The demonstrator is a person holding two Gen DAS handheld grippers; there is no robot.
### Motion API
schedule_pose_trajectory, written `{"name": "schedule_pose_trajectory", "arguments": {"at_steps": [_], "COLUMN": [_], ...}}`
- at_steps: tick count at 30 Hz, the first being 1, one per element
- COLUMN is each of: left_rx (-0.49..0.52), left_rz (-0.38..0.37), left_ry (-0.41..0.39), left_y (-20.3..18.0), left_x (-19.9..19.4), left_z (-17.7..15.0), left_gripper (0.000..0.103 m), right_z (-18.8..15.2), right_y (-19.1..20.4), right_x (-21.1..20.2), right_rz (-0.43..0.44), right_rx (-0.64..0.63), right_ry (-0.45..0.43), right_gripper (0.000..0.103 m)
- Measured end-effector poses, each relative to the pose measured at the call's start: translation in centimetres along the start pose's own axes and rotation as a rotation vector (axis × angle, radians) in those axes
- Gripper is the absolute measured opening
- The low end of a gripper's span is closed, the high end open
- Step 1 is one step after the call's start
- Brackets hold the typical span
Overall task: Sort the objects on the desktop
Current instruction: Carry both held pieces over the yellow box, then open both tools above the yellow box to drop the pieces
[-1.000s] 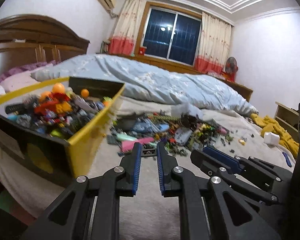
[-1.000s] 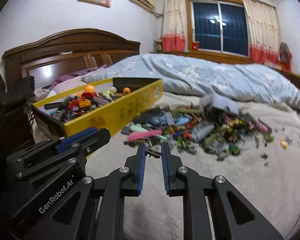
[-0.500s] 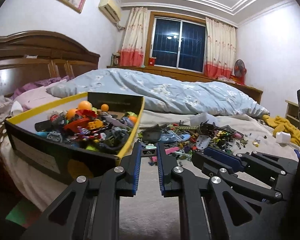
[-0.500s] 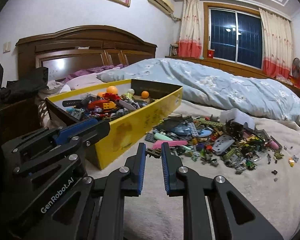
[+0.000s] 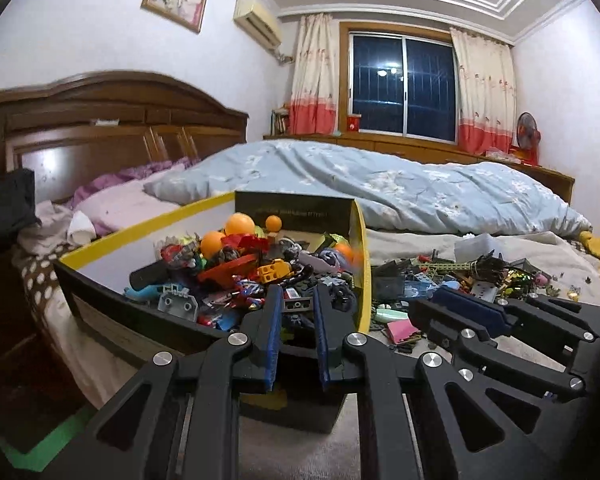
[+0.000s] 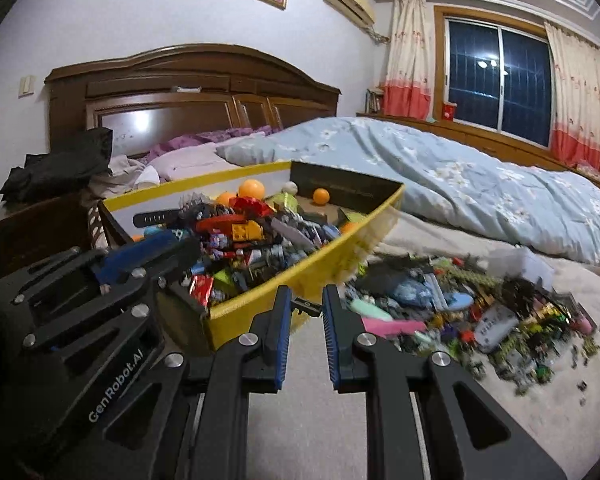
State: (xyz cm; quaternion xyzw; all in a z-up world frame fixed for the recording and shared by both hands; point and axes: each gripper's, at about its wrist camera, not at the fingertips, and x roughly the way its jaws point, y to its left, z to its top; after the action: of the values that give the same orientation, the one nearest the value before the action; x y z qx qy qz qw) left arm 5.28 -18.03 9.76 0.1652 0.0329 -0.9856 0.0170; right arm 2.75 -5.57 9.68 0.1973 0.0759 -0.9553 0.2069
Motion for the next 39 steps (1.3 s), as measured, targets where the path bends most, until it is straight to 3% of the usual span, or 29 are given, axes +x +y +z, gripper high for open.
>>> {"name": "schedule_pose_trajectory", "arguments": {"at_steps": [10,20,26,29,35,39], "left_rx": [-0.012,0.000,-0.030,0.021,-0.022,-0.015], "left_rz": [0.023,0.130,0.161,0.182,0.136,0.161], "left_ry": [-0.037,-0.034,0.041,0.053,0.121,0.129], "left_y": [1.7,3.6,5.5,5.3,5.7,5.3], "left_x": [1.3,3.8,5.7,6.8,8.7,9.2], "left_z": [1.8,2.9,2.1,1.6,1.4,1.3], "left_gripper": [0.016,0.016,0.016,0.016,0.016,0.016], "right_z": [2.5,3.7,3.2,2.4,2.2,2.1], "right_y": [0.9,1.7,2.7,2.6,1.9,1.6], "right_x": [1.6,5.2,8.8,9.8,10.7,11.2], "right_rz": [0.048,0.131,0.186,0.177,0.153,0.141], "right_rx": [-0.037,-0.060,-0.033,-0.026,-0.020,-0.030], "right_ry": [-0.075,-0.084,-0.019,-0.018,-0.024,-0.019], "right_gripper": [0.015,0.015,0.015,0.015,0.015,0.015]}}
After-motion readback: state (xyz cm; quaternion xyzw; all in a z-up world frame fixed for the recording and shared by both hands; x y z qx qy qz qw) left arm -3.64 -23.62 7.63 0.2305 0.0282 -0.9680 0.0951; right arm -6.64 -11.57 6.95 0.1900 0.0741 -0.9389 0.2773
